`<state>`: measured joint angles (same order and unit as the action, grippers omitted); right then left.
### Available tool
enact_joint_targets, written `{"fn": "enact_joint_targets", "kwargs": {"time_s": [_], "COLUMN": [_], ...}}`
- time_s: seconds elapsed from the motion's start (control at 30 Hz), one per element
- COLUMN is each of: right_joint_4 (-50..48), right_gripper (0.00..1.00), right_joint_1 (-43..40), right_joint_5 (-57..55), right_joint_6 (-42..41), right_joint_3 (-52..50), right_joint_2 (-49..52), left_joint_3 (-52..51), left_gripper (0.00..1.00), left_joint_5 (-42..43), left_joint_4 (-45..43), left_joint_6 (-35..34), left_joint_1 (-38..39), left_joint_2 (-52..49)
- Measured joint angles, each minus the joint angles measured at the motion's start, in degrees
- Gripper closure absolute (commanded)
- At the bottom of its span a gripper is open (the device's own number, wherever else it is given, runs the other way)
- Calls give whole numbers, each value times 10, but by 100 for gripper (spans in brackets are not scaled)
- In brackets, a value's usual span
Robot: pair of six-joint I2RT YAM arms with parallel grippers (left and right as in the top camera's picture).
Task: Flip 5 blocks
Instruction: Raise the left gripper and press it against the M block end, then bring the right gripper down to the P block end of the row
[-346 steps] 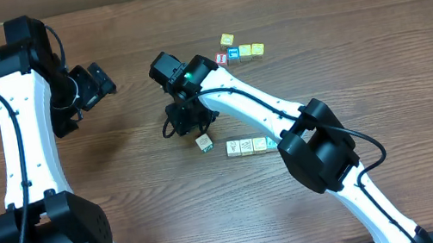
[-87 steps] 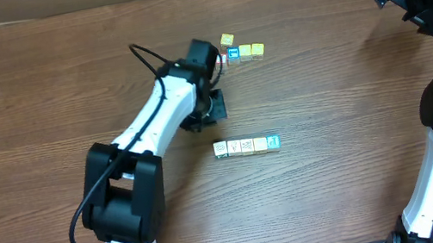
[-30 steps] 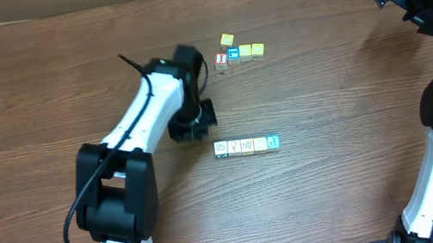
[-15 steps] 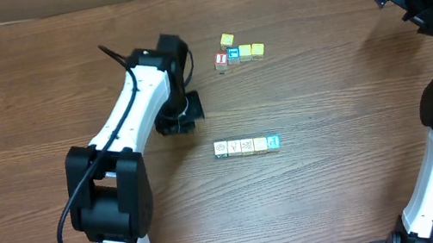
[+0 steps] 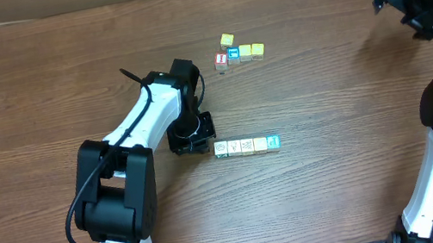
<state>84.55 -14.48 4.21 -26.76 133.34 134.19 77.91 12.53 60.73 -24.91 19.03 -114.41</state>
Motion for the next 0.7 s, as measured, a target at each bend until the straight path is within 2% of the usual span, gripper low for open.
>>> {"fn": "enact_joint_targets", "kwargs": {"time_s": [0.43,0.7], "right_joint_4": [98,108], "right_gripper": [0,0], "right_joint_1": [15,57], "right_joint_5": [46,45], "right_joint_6": [0,0], "right_joint_3": [0,-4], "right_joint_2": [0,0], "left_joint_3": [0,0], "left_gripper": [96,96], "left_joint_5": [19,32], "left_joint_4": [-12,-21], "left_joint_6": [0,0], "left_joint_1": [0,0], "left_joint_2": [0,0]}}
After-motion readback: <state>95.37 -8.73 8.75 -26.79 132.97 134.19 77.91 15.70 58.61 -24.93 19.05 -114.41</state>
